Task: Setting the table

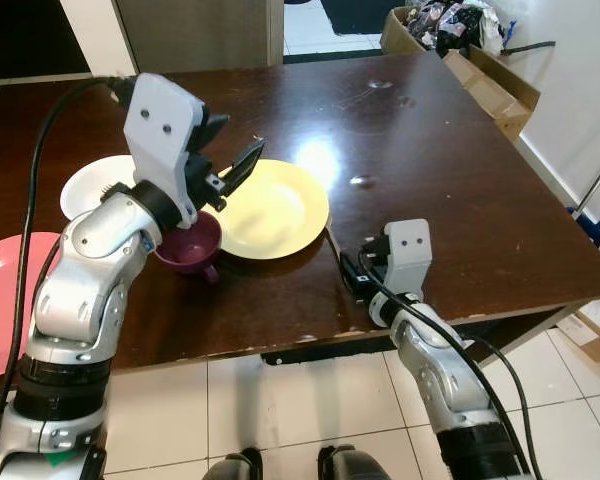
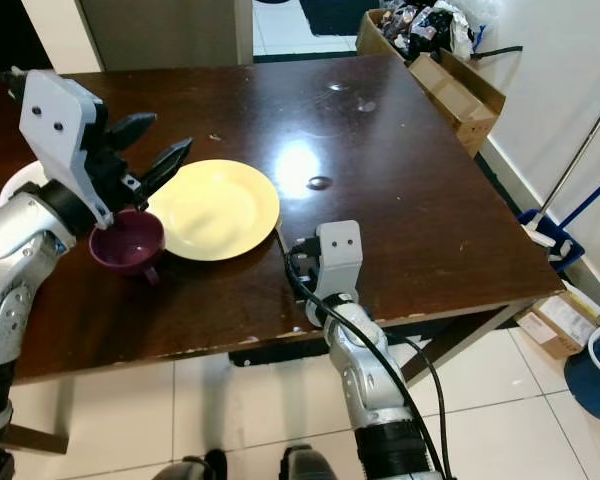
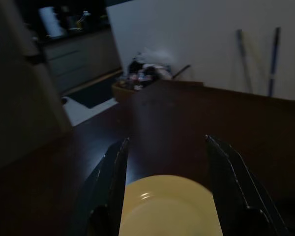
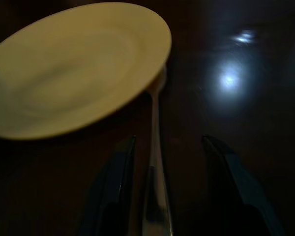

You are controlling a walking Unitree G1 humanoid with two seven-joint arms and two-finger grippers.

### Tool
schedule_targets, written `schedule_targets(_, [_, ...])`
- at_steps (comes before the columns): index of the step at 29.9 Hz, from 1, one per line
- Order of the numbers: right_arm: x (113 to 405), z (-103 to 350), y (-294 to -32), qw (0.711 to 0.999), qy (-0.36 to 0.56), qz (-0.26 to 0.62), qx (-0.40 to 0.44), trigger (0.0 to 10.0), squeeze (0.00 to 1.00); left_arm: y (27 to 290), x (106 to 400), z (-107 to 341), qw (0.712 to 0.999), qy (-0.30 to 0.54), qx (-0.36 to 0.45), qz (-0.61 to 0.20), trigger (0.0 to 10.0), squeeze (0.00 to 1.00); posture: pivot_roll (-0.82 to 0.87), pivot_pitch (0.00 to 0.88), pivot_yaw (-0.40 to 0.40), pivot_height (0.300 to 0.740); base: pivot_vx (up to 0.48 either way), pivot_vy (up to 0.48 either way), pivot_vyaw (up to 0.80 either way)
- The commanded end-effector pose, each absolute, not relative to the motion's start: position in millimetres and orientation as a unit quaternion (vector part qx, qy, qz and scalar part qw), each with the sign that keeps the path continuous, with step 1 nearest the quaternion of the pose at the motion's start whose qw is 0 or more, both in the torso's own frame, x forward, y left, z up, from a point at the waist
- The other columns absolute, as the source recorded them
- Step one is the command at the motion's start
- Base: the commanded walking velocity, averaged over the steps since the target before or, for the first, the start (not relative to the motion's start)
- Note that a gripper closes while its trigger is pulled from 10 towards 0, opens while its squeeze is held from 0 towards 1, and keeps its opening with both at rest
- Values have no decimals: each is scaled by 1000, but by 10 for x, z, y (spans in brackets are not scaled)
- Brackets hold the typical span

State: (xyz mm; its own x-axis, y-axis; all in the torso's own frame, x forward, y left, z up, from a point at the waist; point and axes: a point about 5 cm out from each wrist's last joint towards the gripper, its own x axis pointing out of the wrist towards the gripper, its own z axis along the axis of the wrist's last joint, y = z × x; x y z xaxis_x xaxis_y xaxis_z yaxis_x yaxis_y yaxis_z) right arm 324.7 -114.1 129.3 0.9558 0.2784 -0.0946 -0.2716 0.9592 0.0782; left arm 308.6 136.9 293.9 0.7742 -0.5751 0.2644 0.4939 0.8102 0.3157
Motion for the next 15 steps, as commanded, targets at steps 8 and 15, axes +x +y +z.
schedule_targets(8, [3463,1197,-1136,988,74,135,27,10000,0,1330,2917,2553,863,-46,284,-414,10000,0,9,152,83,740,0,0,0])
schedule_targets(15, [3501,1131,-1092,984,93,150,37,10000,0,1359,2905,2369,863,-5,285,-416,10000,0,16,142,93,740,0,0,0])
